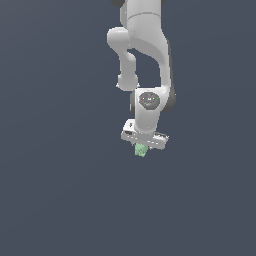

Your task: Pick up the object and move it to a goal position.

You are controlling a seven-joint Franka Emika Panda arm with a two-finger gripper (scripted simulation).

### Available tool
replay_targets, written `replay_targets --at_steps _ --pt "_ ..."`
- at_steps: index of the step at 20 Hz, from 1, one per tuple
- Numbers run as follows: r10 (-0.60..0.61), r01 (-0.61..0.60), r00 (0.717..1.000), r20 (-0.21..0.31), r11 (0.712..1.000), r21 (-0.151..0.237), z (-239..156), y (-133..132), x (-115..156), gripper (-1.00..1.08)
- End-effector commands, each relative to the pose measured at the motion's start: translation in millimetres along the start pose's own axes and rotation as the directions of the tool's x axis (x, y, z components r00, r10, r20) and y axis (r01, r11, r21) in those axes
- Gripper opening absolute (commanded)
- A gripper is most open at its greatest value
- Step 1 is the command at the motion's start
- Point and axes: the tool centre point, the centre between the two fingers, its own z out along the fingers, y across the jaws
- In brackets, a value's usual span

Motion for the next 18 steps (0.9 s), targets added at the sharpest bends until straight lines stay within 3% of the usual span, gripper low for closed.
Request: replay_targets --at_steps 1,9,18 --pt "0.001 -0.001 1.000 0.000 1.000 -0.001 1 0 0 -1.00" --pt "0.001 -0.001 1.000 0.000 1.000 -0.001 -15 -6 0 -1.00" --pt "0.001 -0.001 1.000 0.000 1.000 -0.001 -77 -32 2 -1.00"
